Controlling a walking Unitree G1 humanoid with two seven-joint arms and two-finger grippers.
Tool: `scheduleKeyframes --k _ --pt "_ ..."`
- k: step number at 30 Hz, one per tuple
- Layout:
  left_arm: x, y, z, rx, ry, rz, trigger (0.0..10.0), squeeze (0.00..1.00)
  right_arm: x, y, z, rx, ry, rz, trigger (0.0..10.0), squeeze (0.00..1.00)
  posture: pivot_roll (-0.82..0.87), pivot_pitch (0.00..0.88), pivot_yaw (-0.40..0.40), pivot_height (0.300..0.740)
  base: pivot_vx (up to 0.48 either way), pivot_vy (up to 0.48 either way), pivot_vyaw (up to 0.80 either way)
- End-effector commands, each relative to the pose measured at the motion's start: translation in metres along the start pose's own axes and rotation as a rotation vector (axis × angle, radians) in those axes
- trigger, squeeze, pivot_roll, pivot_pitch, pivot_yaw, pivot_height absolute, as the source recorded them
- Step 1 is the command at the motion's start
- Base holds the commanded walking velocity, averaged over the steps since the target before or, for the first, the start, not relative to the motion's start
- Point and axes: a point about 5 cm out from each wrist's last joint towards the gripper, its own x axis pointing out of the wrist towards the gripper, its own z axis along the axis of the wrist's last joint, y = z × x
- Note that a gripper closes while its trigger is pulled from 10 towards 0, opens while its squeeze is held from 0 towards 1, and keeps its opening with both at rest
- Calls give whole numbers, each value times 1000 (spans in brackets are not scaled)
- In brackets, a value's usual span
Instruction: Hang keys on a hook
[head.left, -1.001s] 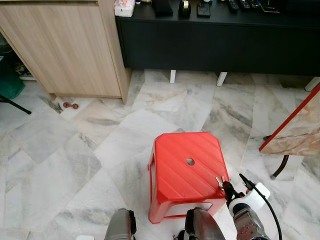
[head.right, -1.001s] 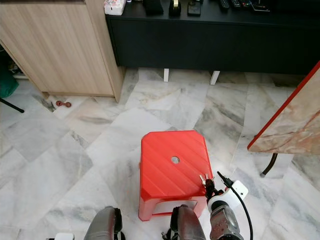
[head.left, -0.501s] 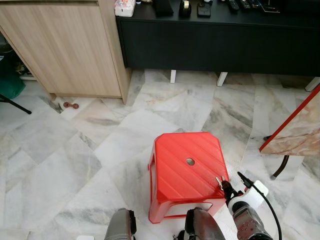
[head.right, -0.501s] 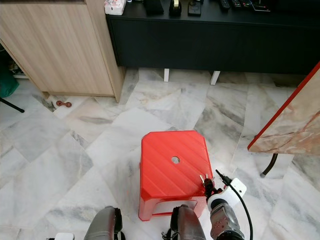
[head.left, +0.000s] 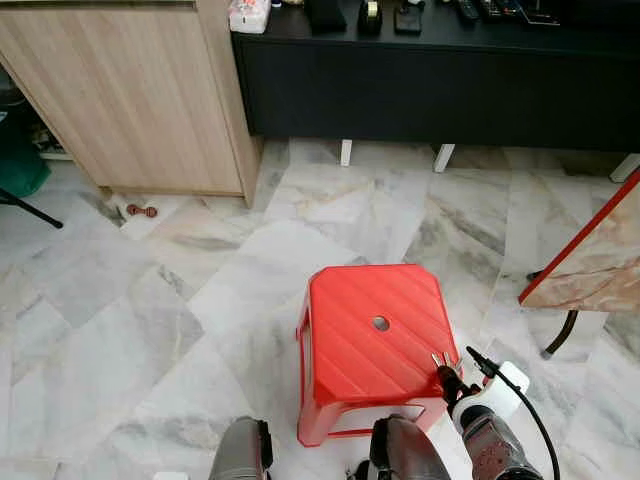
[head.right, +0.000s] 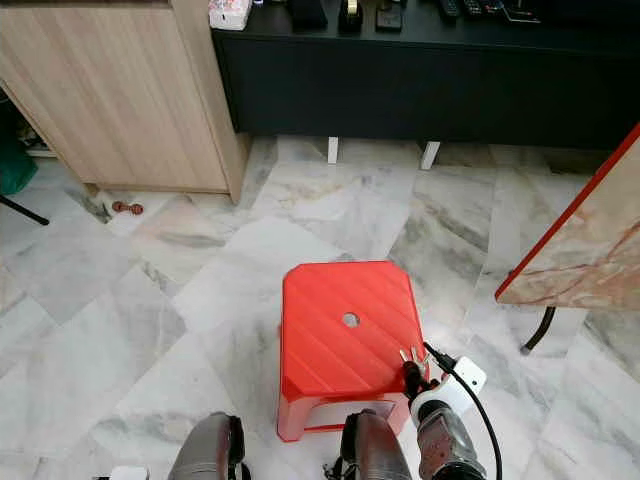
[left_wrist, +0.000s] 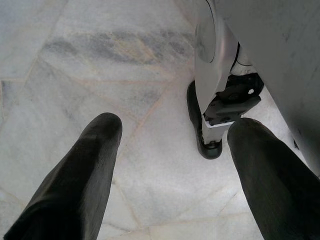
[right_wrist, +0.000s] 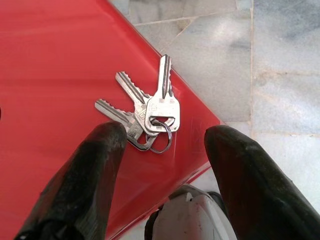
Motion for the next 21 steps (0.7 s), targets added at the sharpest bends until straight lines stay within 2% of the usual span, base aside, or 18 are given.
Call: scheduleKeyframes --k 1,8,9,10,12,13,17,18,21 --pt "-7 -13 -19 28 64 -53 10000 0 -2 -5 -7 -1 29 -28 10000 0 110 228 -73 634 0 0 0" --pt "-9 -13 -22 35 64 -53 10000 0 -2 -5 -9 -4 37 -24 10000 0 111 240 -75 634 0 0 0" --pt "-9 -14 -22 37 64 -53 10000 0 -2 -5 -8 -4 37 -23 5647 0 111 241 -76 634 0 0 0" --pt "-9 -14 -22 37 64 -53 10000 0 -2 -5 -8 -4 37 -23 5647 0 111 241 -76 634 0 0 0" --pt "-9 -14 -22 39 62 -52 10000 0 -1 -3 -8 -3 35 -21 1176 0 112 242 -77 634 0 0 0" --pt "-9 -14 -22 40 62 -52 10000 0 -1 -3 -7 -2 34 -19 0 0 112 242 -77 634 0 0 0" --pt "-10 -15 -23 42 62 -54 10000 0 -1 -2 -6 -3 32 -18 0 0 112 245 -79 634 0 0 0" --pt "-10 -15 -23 44 63 -54 10000 0 -1 -2 -6 -3 31 -18 392 0 112 245 -79 634 0 0 0" --pt "-10 -15 -23 48 67 -52 10000 0 -1 -2 -6 -3 30 -17 0 0 113 245 -80 634 0 0 0"
